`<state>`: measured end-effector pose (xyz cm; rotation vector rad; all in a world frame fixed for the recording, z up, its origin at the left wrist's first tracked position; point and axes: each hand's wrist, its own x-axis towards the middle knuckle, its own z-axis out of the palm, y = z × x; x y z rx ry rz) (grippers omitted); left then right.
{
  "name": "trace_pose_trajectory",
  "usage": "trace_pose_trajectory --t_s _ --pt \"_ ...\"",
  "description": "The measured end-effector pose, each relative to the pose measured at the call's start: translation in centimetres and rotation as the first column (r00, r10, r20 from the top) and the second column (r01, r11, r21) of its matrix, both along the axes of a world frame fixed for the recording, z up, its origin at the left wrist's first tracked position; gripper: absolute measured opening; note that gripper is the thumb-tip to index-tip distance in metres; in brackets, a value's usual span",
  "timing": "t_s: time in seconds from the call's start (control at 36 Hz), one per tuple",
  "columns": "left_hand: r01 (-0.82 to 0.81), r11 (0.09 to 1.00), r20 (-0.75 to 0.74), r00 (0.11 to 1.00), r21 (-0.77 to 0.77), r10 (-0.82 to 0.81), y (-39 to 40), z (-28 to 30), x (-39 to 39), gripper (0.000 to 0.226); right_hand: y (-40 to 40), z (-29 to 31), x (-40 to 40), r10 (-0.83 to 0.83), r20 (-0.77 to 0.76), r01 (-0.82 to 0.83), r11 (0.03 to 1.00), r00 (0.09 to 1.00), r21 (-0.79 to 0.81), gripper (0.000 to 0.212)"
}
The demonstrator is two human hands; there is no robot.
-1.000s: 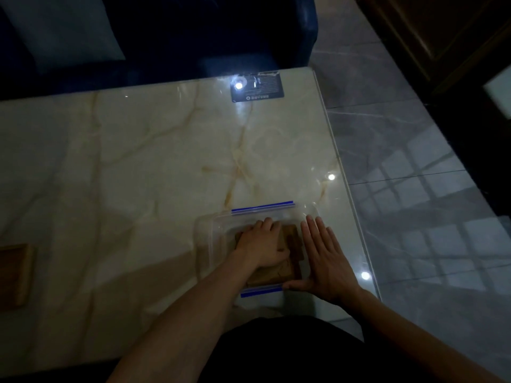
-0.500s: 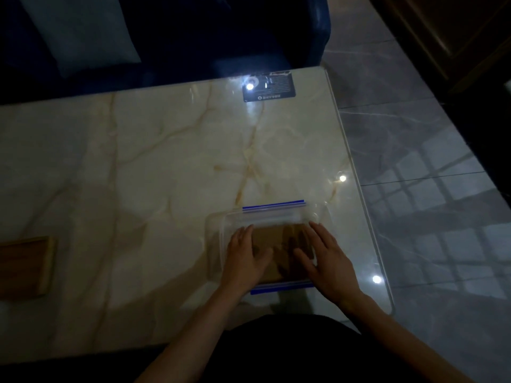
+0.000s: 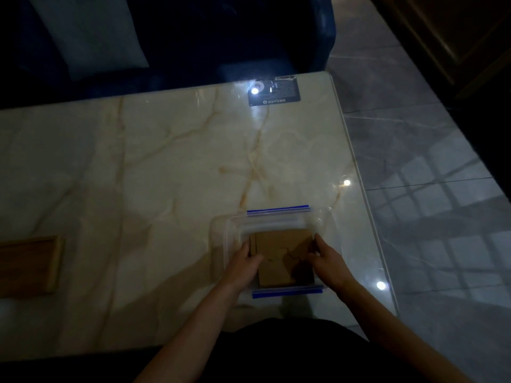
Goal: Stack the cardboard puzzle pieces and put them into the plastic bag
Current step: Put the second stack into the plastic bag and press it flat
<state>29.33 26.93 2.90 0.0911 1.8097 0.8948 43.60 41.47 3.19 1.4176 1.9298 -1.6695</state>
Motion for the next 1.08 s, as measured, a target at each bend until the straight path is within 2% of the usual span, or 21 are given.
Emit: trace_pose_trajectory --t_s 0.31,0.47,0.56,0.64,0.78,0.89,1.08 --pt "0.005 1.0 0.061 0.998 0.024 -0.007 -0.3 0.0 -0.4 0.035 0.2 -0.4 0.3 0.04 -0.015 -0.04 0.999 0.999 -0.009 0.029" --pt "-0.013 1.0 0.077 0.997 0.027 0.01 -0.3 0.2 -0.4 0.033 -0.4 -0.5 0.5 0.096 0.04 -0.098 0.993 0.995 0.061 0.043" --pt "-0.024 0.999 0.066 0.998 0.039 0.022 -0.4 0.2 -0.3 0.03 -0.6 -0.6 0.5 0.03 -0.007 -0.029 0.997 1.0 0.066 0.038" --pt "-0.01 0.999 0.066 0.998 0.042 0.007 -0.5 0.1 -0.2 0.037 -0.7 -0.7 0.4 0.005 -0.026 -0.004 0.998 1.0 0.063 0.038" --pt "0.022 0.999 0.074 0.997 0.041 -0.025 -0.6 -0.3 -0.4 0.039 -0.7 -0.5 0.4 0.059 0.026 -0.06 0.995 0.998 0.08 0.038" --pt "0.018 0.999 0.091 0.996 0.039 -0.022 -0.6 -0.4 -0.4 0.031 -0.8 -0.4 0.7 0.097 0.045 -0.102 0.986 0.994 0.129 0.034" --pt "0.025 1.0 0.072 0.997 0.012 -0.025 -0.2 0.2 -0.4 0.038 -1.0 -0.3 0.8 0.127 0.033 -0.13 0.976 0.991 0.175 0.039"
